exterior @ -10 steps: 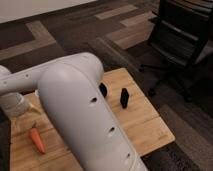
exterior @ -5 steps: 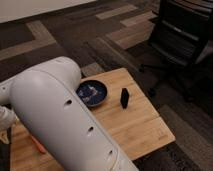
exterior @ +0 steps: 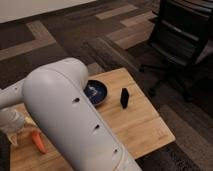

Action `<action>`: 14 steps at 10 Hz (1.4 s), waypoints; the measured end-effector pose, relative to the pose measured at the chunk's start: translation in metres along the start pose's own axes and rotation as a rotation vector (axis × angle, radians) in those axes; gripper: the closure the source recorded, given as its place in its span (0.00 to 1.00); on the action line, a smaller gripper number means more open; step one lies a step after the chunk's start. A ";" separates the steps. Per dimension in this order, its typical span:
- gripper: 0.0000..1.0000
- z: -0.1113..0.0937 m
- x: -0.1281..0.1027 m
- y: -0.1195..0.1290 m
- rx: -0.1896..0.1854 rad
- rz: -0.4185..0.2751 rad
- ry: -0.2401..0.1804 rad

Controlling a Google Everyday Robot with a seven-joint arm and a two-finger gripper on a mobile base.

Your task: Place the pepper in the ceramic cup

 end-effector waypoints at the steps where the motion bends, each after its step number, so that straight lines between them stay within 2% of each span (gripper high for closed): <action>1: 0.35 0.006 0.000 -0.006 -0.002 -0.002 0.013; 4: 0.35 0.022 -0.004 -0.018 0.008 -0.025 0.056; 6: 0.38 0.023 -0.014 -0.018 0.018 -0.036 0.052; 7: 0.50 0.022 -0.016 -0.016 0.025 -0.039 0.052; 10: 0.95 0.010 -0.021 -0.003 0.042 -0.044 0.057; 11: 1.00 0.005 -0.023 0.001 0.048 -0.047 0.056; 12: 1.00 -0.002 -0.026 0.004 0.061 -0.054 0.052; 13: 1.00 -0.013 -0.031 0.007 0.089 -0.075 0.047; 14: 1.00 -0.028 -0.038 0.008 0.133 -0.102 0.042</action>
